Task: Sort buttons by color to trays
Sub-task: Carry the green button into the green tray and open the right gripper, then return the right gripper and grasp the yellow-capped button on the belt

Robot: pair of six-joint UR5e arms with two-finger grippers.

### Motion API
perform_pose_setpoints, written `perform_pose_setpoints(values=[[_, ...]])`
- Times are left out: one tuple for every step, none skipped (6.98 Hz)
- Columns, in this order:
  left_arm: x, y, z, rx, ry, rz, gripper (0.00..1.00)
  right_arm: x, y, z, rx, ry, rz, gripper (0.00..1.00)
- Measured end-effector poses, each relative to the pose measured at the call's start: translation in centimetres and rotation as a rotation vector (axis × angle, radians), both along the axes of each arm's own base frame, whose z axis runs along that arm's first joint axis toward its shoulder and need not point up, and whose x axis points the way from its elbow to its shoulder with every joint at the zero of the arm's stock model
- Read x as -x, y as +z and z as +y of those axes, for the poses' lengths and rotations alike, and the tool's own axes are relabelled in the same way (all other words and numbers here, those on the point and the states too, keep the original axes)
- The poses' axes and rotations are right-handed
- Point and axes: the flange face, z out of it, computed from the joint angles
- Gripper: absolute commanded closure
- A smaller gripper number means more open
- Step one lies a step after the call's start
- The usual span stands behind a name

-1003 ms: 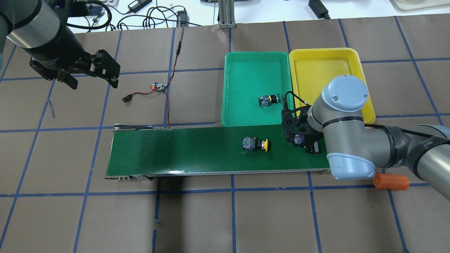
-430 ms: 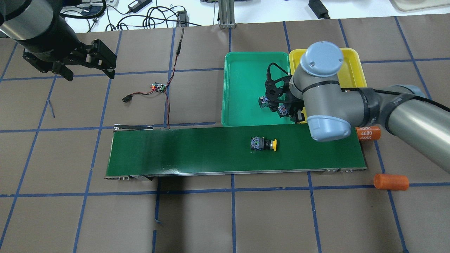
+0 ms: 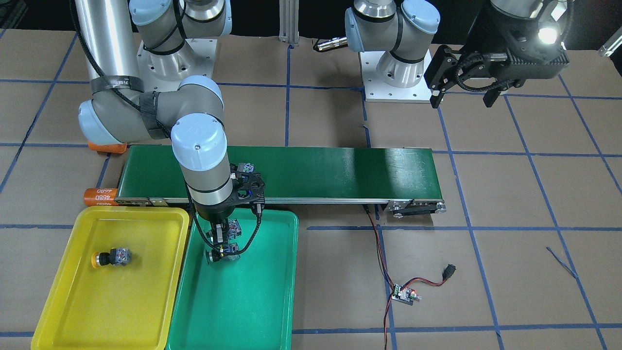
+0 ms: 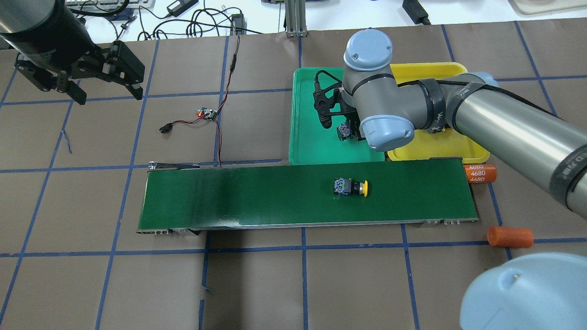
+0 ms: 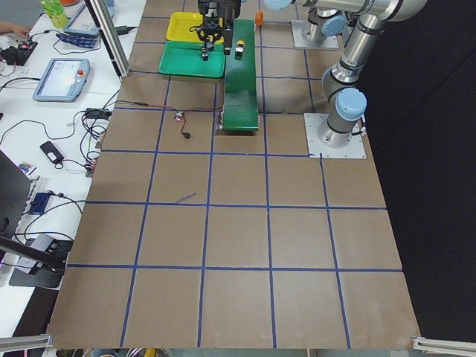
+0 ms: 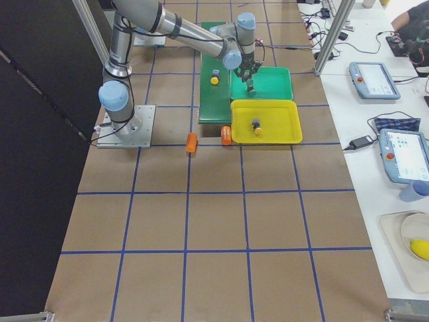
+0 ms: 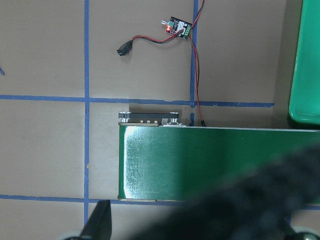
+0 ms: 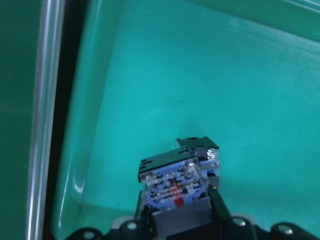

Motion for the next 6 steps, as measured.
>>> perform_pose_setpoints(values=[[0.0,-0.3,-0.1,-0.006,0.001,0.0,0.0,0.0,-0.2,-0.1,-0.012,-0.005,0.002,0.0],[0.1,-0.6,-0.1,-0.012,0.0,0.002,0.0,0.2,-0.2,-0.1,-0.017,-0.009,0.003,0.0],[0.1,-0.6,-0.1,-0.01,0.0,0.003,0.0,0.5,0.1,0.0,-0.016,-0.014,0.005,0.0],[0.1,-0.6,-0.2,-0.005,0.0,0.005,0.0,1.1,0.8,0.4,-0.016,-0.022,0.01,0.0],[0.1,-0.7,-0.2,-0.001,0.0,0.005,0.0,2.7,1.8,1.3,-0.027,-0.047,0.014,0.0],[0.1,-0.7,-0.3,0.004,-0.001,0.005,0.0,5.8,2.5,2.5,-0.045,-0.092,0.015,0.0]])
